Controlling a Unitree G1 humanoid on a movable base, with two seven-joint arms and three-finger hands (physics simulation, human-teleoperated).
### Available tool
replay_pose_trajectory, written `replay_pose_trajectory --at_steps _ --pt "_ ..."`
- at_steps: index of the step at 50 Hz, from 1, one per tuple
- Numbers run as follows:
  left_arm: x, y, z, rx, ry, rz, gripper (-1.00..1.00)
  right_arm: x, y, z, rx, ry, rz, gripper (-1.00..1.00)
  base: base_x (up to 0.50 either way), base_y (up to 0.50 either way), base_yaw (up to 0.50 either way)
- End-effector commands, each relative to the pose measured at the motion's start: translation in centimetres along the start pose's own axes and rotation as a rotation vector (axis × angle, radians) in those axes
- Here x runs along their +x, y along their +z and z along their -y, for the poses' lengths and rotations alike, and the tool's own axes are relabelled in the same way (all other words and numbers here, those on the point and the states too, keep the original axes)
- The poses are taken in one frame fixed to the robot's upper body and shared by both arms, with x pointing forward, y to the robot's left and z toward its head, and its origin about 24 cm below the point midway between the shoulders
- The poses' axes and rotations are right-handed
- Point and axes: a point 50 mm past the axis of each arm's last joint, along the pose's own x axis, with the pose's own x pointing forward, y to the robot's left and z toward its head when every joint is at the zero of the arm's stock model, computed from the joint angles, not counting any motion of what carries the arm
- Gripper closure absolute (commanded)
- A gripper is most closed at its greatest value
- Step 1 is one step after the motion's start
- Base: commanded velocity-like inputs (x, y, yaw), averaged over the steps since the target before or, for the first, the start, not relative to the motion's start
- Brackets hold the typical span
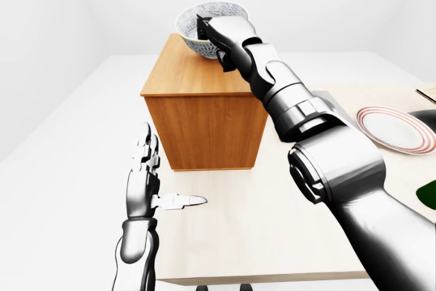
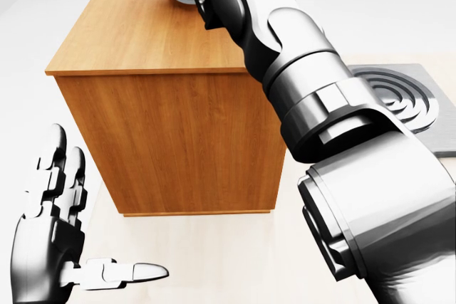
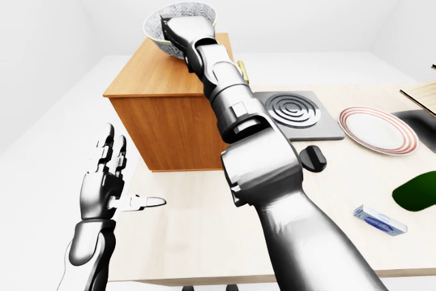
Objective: Put the bowl on the top of the cabinet.
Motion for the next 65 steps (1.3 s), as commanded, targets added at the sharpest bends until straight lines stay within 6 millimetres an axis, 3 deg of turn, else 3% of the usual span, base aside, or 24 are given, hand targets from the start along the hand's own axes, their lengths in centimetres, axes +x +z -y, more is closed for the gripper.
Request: replay_pose_trajectory --at_steps 1,10,11,12,13,27,35,46,58,65 --pt "-0.1 -0.1 0.1 0.0 -0.004 -0.003 -1.0 -0.1 -0.3 -0.8 -0.038 -0.001 -0.006 1.0 0.0 0.0 0.0" --pt "-0.1 -0.1 0.1 0.001 -0.005 -0.005 -1.0 -0.2 -0.4 -1.1 -0.039 0.006 -0.008 1.0 0.0 0.0 0.0" --pt "-0.1 -0.1 0.1 0.001 -0.004 -0.004 -1.0 -0.1 -0.4 -1.1 -0.036 0.006 -0.008 0.93 0.0 0.0 0.0" --pt "-0.1 -0.1 0.1 0.0 -0.004 -0.004 -1.0 -0.1 -0.4 -1.0 -0.036 0.005 -0.008 -0.46 0.0 0.0 0.0" --pt "0.0 -0.1 0.1 0.0 -0.003 -0.004 -1.0 -0.1 -0.4 -1.0 -0.036 0.003 -0.008 -1.0 0.0 0.0 0.0" --pt "0.1 0.1 0.0 -0.001 0.003 0.006 -1.0 -0.1 -1.0 0.8 -0.048 -0.021 -0.023 -1.0 0.0 0.0 0.0" --pt "0.0 0.0 0.0 0.0 -0.002 -0.001 -1.0 -0.5 -3.4 5.1 -0.091 -0.076 -0.09 -1.0 0.0 0.0 0.0" --pt "0.0 -0.2 0.1 0.0 -0.003 -0.006 -1.0 -1.8 -6.6 9.2 -0.139 -0.134 -0.184 -1.0 0.0 0.0 0.0" --pt "0.1 -0.2 0.1 0.001 -0.003 -0.007 -1.0 -4.3 -9.6 15.2 -0.179 -0.219 -0.293 -1.0 0.0 0.0 0.0" --pt "0.1 -0.1 0.1 0.001 0.002 -0.001 -1.0 -6.9 -11.4 19.5 -0.2 -0.293 -0.37 -1.0 0.0 0.0 0.0"
